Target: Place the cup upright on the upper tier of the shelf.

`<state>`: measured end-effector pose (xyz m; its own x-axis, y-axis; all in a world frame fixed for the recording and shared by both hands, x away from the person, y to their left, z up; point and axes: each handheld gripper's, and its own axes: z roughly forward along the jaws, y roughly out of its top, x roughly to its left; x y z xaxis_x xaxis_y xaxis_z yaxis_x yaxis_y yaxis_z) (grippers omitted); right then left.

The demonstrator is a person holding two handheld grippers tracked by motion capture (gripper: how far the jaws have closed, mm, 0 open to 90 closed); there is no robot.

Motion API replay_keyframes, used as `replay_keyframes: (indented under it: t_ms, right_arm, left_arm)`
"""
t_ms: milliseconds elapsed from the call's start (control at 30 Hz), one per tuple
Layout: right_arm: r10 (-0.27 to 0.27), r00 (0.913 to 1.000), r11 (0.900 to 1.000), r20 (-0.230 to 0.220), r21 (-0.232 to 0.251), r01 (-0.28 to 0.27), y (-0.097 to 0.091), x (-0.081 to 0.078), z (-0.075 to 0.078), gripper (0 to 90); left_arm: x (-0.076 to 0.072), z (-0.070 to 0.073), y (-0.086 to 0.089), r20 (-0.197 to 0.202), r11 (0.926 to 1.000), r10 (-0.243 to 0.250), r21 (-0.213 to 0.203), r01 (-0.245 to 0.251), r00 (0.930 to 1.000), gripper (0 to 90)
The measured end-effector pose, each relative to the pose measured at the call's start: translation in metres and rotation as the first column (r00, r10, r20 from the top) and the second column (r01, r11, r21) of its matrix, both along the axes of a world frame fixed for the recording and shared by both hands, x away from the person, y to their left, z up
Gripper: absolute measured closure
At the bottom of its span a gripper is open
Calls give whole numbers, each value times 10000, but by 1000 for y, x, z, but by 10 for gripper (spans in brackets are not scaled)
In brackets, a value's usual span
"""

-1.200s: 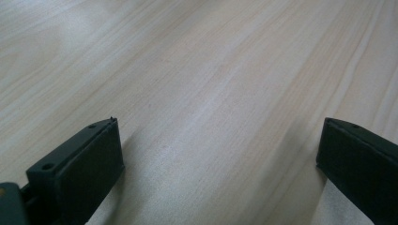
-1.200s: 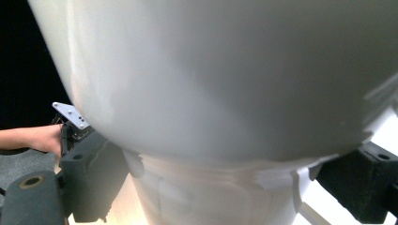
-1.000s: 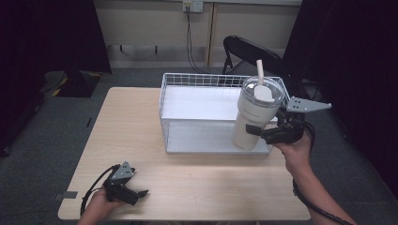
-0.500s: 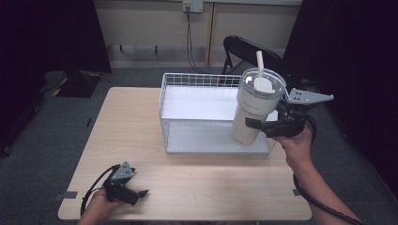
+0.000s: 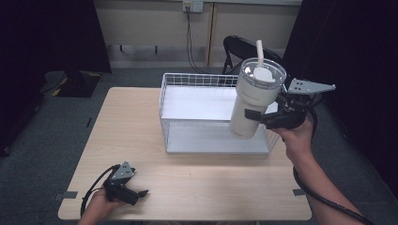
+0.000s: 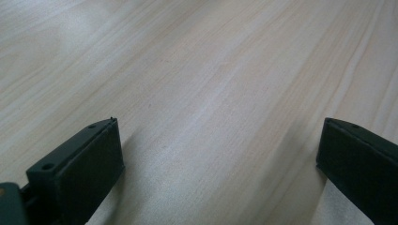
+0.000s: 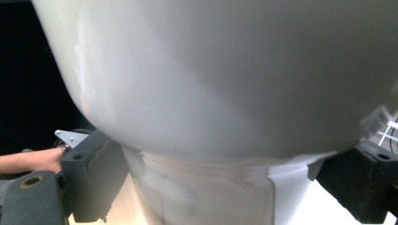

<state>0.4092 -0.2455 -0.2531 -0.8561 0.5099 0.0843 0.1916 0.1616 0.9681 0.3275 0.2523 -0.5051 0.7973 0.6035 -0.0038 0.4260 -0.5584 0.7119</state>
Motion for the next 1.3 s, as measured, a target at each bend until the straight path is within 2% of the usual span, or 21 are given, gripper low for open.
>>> replay_keyframes:
  t_ms: [467,767,1300]
  right_arm:
    - [-288,9996,9996,52,-8,288,5,14,10,104]
    - [-528,9986,9986,58,75,528,7,22,12,104]
    - [-1000,9949,9949,156,-131,1002,13,41,13,104]
  left_arm:
    - [0,0,0,1,10000,10,-17,-10,10000,1]
    - [0,0,0,-2,10000,11,-20,-11,10000,1]
    - [0,0,0,30,10000,22,6,-22,10000,1]
